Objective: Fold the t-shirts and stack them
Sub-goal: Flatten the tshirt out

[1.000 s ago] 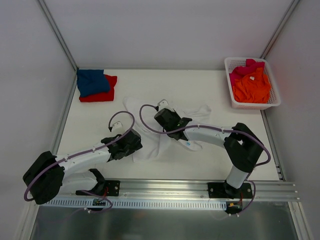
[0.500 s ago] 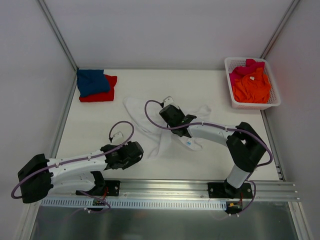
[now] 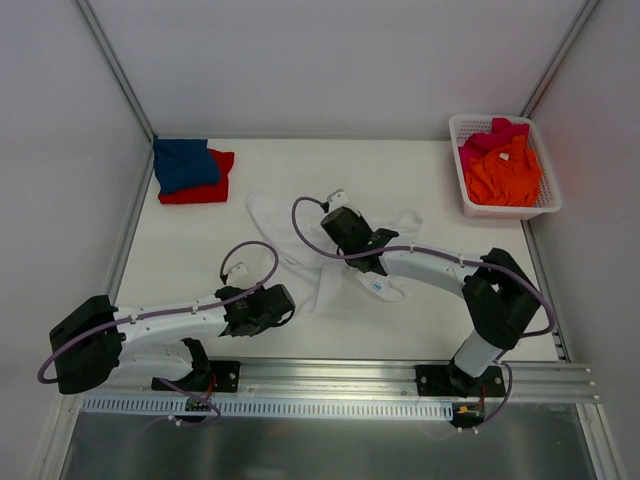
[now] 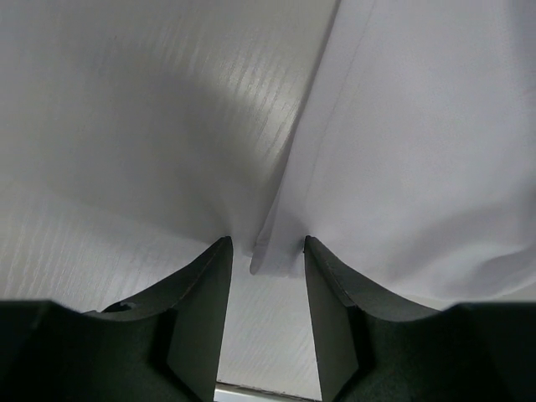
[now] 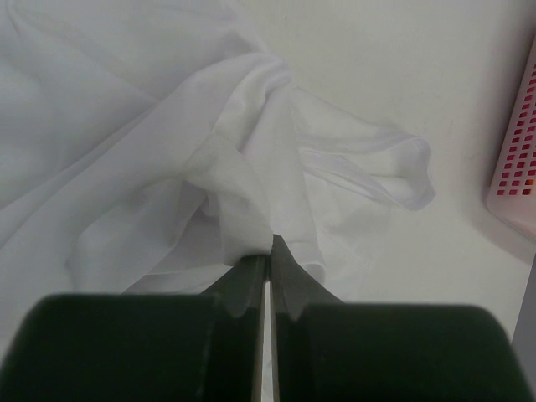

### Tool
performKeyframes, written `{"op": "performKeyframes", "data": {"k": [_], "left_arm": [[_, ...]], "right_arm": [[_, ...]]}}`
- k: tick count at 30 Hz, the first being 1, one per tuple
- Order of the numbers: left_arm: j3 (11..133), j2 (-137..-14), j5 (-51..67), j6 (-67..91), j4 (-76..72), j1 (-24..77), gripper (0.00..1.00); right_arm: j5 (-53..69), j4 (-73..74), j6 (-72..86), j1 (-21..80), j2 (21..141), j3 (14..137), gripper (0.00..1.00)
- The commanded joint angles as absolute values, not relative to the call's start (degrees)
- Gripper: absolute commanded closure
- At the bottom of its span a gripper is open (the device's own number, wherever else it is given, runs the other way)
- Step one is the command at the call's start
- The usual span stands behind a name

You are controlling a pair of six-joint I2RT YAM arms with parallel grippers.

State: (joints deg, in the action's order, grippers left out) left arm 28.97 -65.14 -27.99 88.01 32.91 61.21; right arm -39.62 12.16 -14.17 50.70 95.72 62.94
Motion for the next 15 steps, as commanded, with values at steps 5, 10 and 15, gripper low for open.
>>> {"op": "performKeyframes", "data": {"k": [5,10,15], "left_arm": [[31.55,-71.54,-31.11,88.94,35.33,61.87,0.78],[33.05,-73.3,-31.11,88.16,35.33,61.87,0.96],[33.05,-72.16,-31.46,87.54,35.42,61.87,1.0]], "right_arm": [[-39.29,10.9,-13.18,50.54,91.58,61.53,1.0],[-39.64,10.9,-13.1,50.54,91.23,61.08,1.0],[-39.73,10.9,-12.57,50.45,90.36,60.56,1.0]]}}
